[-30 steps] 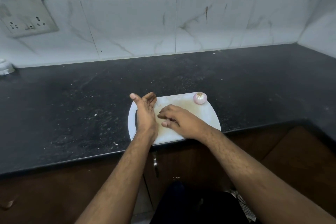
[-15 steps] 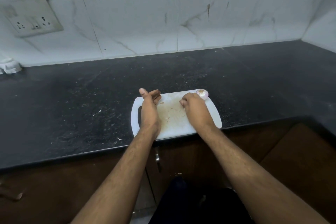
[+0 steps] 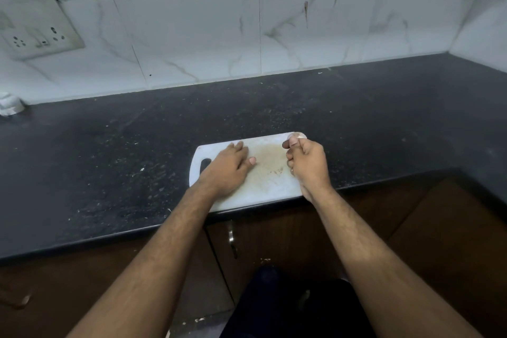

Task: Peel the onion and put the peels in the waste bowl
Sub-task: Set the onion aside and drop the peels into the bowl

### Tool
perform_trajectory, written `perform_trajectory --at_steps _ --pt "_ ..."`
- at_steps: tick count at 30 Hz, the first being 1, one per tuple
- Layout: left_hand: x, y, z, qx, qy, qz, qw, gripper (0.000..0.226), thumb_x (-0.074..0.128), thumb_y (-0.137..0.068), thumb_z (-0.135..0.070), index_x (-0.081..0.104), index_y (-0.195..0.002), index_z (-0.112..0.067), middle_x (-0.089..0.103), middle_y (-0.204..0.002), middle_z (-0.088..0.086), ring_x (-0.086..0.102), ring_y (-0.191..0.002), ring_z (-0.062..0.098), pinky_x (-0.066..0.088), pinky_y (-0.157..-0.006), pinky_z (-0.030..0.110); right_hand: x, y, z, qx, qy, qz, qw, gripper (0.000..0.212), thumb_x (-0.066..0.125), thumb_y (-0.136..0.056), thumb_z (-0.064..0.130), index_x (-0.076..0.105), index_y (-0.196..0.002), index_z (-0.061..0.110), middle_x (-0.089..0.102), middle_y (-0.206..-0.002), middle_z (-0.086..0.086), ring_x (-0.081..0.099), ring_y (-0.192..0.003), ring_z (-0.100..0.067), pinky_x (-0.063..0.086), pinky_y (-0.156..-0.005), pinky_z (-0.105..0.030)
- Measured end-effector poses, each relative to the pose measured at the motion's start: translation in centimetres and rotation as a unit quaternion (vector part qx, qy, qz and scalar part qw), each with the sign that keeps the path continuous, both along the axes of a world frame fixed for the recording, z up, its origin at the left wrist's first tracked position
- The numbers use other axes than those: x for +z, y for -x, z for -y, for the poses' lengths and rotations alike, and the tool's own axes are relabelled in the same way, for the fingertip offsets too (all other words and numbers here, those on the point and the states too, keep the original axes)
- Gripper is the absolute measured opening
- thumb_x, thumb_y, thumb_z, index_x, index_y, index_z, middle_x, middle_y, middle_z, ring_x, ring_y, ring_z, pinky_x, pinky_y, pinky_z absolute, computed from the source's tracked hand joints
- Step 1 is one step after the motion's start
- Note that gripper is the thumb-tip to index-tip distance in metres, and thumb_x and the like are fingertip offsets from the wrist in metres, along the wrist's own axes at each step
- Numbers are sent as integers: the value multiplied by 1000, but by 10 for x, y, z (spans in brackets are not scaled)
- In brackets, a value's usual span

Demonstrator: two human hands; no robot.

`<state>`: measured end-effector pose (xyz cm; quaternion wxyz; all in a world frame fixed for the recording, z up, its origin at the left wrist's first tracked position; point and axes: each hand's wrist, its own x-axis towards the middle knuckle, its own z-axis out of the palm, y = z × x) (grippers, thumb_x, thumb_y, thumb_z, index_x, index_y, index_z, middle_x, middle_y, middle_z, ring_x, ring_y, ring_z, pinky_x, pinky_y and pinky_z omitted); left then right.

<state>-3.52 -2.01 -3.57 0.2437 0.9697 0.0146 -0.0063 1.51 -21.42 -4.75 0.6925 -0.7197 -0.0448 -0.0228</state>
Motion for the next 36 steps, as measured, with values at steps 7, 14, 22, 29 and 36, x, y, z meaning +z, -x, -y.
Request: perform_trajectory --at_steps 7,14,22,29,36 --pt "1 36 36 -48 182 -17 982 67 28 -111 -59 45 -162 -20 38 -171 -4 31 -159 10 19 -132 31 1 -1 -5 -37 55 10 998 60 40 -104 58 61 -70 15 58 -57 3 52 -53 -12 46 -55 -34" --pt "13 17 38 21 172 -2 985 65 16 -115 -53 25 -169 -19 17 -175 -7 9 -163 8 0 -128 25 16 10 -5 -23 -27 -20 999 67 34 -102 68 35 -54 22 32 -51 2 25 -43 -10 26 -39 -22" --pt "0 25 66 -149 75 -4 986 50 27 -117 -29 39 -164 -19 34 -173 -1 24 -161 8 15 -133 29 19 11 1 -62 -104 -63 991 64 39 -104 62 38 -55 19 34 -48 3 28 -40 -9 22 -38 -20" --pt "-8 33 36 -242 -47 32 969 48 40 -115 -32 49 -158 -15 42 -169 2 36 -157 15 26 -130 30 22 12 2 -55 -130 -78 987 64 38 -100 68 41 -59 19 37 -48 5 27 -40 -9 21 -39 -21" --pt "-12 48 10 -214 -69 90 970 43 47 -112 -28 62 -148 -11 55 -159 5 51 -146 20 32 -121 22 22 16 1 -57 -102 -53 992 62 41 -102 63 42 -58 20 38 -49 5 29 -41 -9 22 -39 -22"
